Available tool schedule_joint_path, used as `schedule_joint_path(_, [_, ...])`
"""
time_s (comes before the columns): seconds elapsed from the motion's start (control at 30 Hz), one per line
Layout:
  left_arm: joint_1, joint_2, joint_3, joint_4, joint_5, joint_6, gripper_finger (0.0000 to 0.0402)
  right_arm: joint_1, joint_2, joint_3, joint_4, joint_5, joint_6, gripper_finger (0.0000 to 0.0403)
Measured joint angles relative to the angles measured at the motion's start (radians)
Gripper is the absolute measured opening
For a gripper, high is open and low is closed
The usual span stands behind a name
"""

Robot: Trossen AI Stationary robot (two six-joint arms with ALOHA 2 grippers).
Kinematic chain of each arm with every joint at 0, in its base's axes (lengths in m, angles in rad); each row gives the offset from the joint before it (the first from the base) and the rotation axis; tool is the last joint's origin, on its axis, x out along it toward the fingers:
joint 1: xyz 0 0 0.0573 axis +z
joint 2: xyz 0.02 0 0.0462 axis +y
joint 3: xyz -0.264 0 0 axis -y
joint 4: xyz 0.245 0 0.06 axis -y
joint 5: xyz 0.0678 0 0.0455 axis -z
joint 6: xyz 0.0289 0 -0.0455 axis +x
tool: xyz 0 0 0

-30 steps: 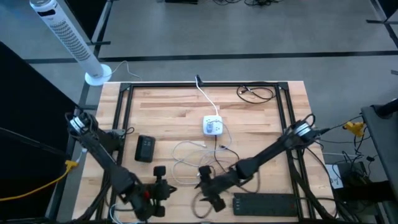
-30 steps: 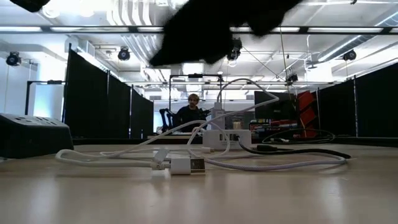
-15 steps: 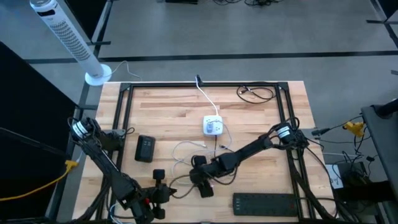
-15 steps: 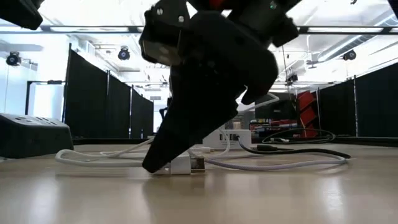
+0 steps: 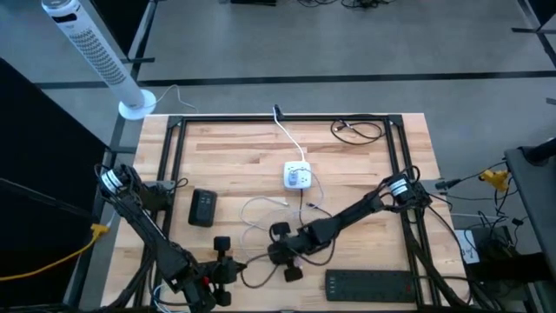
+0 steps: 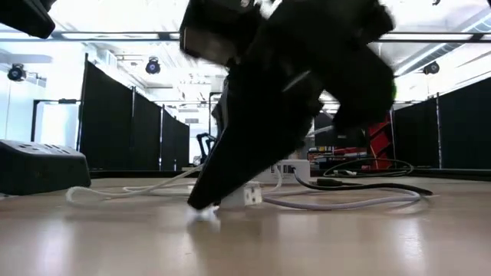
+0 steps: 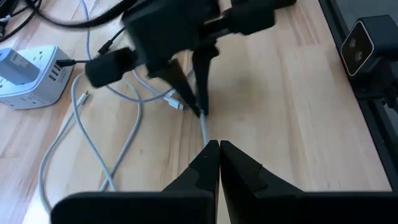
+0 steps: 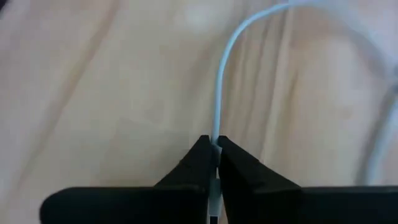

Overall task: Insert USB
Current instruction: Insert the white charger cable into the bottom black outlet extension

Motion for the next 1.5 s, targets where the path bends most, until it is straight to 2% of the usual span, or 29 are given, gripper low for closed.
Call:
schedule_joint_path(0.23, [0.0,0.011,-0.001,0.004,-0.111,-0.028,0.0,0.077,-0.126,-0.034,0.154,0.201,-0.089,0.0004])
schedule_joint_path(0.4, [0.001,0.061,-0.001,0.022,-0.131,-0.026,0.0,0.172,-0.255,-0.144,0.286,0.451,-0.192,0.0001])
schedule_joint_path(0.5, [0.007,0.1,-0.001,0.066,-0.181,0.002,0.0,0.219,-0.341,-0.245,0.371,0.566,-0.21,0.0001])
schedule_joint_path(0.63, [0.038,0.158,-0.002,0.231,-0.311,0.105,0.0,0.266,-0.45,-0.429,0.633,0.619,-0.214,0.0])
schedule_joint_path(0.7, [0.071,0.18,-0.002,0.35,-0.351,0.233,0.0,0.284,-0.494,-0.525,0.788,0.621,-0.217,0.0])
schedule_joint_path(0.8, [0.137,0.207,-0.001,0.566,-0.354,0.443,0.0,0.299,-0.54,-0.647,0.978,0.618,-0.226,0.0])
schedule_joint_path(0.9, [0.206,0.234,-0.001,0.776,-0.26,0.621,0.0001,0.303,-0.565,-0.728,1.135,0.618,-0.237,0.0])
schedule_joint_path(1.0, [0.273,0.246,-0.001,0.92,-0.098,0.745,0.0008,0.306,-0.576,-0.766,1.203,0.603,-0.255,0.0001])
schedule_joint_path(1.23, [0.431,0.249,-0.001,1.05,0.174,0.909,0.0044,0.362,-0.611,-0.766,1.213,0.603,-0.352,0.0001])
schedule_joint_path(1.4, [0.567,0.249,-0.001,1.166,0.511,0.915,0.0089,0.404,-0.642,-0.764,1.215,0.613,-0.447,0.0001])
schedule_joint_path(1.5, [0.613,0.249,-0.001,1.23,0.731,0.901,0.0121,0.424,-0.647,-0.764,1.215,0.624,-0.497,0.0001])
